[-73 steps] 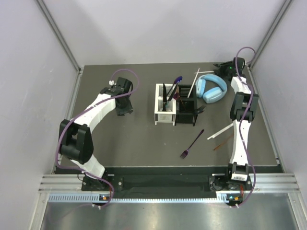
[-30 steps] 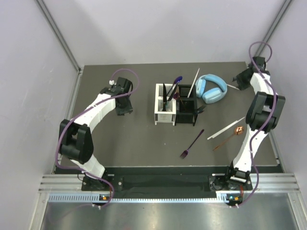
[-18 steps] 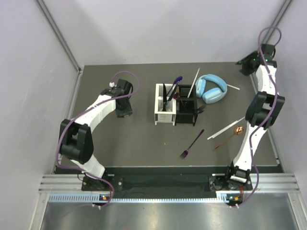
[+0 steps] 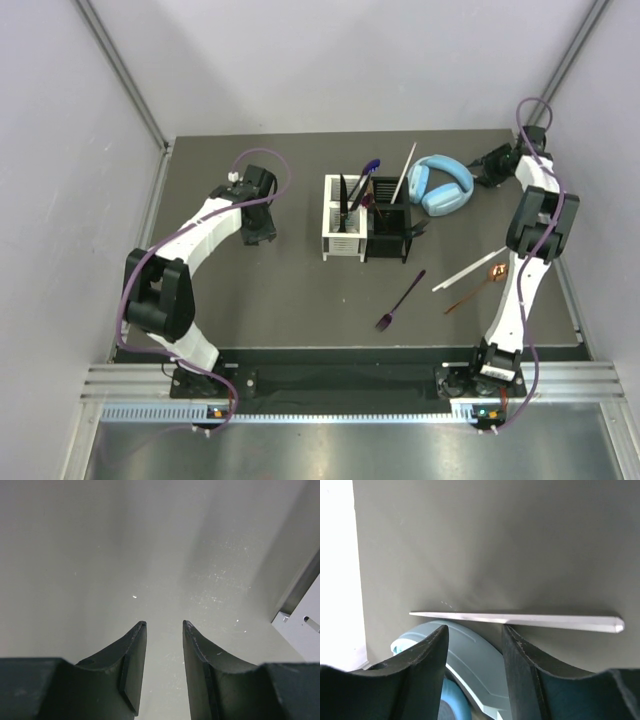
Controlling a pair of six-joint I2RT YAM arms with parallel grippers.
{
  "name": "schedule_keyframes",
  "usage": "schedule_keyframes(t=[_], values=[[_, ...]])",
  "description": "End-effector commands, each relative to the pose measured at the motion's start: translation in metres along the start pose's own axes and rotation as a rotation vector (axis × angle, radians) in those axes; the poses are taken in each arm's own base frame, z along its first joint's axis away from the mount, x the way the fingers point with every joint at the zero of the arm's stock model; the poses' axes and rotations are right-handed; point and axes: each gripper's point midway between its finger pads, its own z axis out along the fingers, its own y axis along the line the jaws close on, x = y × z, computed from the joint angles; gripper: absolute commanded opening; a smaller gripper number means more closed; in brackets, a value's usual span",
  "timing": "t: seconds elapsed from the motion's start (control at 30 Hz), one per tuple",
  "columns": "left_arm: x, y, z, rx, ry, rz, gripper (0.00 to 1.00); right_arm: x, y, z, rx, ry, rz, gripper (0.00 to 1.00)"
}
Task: Sort the eating utensils into containers
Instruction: Move the chopstick to the center of the board.
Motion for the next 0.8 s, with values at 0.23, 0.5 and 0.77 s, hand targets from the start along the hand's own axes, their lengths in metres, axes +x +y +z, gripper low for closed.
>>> schedule_keyframes(t=[0.23,0.5,0.77], values=[[-0.006,-0.004,0.008,0.005,-0.008,-0.006,0.40,-0.002,0.088,-0.083,-0.283,-0.098,-0.131,0.46],[-0.012,-0.006,0.012,-0.009,-0.001,0.013,0.39,-0.035,0.111,-0.052,-0.308,-0.143,-0.077,0.46],[-0.015,-0.004,0.013,-0.032,0.000,0.018,0.39,-0.047,0.104,-0.012,-0.298,-0.150,0.012,0.45]])
